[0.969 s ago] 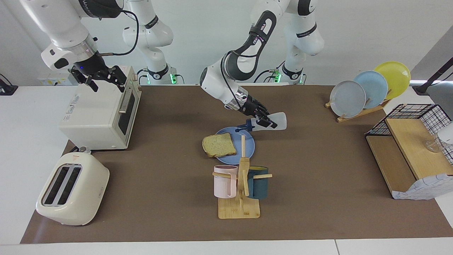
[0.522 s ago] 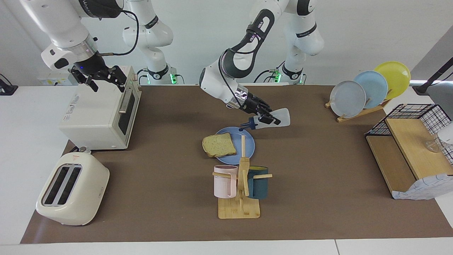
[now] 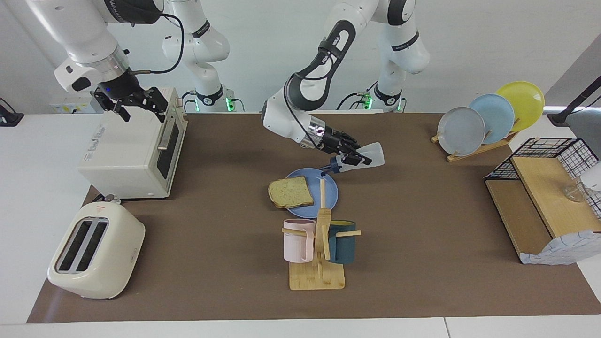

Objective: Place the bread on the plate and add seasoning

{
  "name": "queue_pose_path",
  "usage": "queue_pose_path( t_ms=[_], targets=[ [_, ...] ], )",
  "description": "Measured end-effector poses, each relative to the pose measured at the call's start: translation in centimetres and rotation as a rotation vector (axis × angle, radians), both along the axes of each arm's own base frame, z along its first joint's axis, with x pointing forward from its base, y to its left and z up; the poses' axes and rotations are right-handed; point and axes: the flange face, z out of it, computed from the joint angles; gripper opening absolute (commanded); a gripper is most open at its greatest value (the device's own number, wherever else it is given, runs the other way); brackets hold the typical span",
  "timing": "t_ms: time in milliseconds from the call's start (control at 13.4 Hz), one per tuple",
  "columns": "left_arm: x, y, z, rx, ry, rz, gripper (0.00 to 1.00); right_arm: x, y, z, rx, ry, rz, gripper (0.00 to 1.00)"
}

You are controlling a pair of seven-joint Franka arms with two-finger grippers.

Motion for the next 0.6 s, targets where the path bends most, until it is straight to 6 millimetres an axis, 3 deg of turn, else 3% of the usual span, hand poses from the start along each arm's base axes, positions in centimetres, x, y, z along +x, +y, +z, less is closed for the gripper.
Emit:
queue_pose_path(
  t_ms=[298,596],
  targets=[
    [-1.5,-0.9,-2.8,0.206,-0.046,0.006,0.0,0.0,0.0,0.0,0.0,0.0,0.0,1.0],
    [-1.8,-1.4,-1.6,0.304,-0.125,-0.009,0.0,0.0,0.0,0.0,0.0,0.0,0.0,1.0]
  ],
)
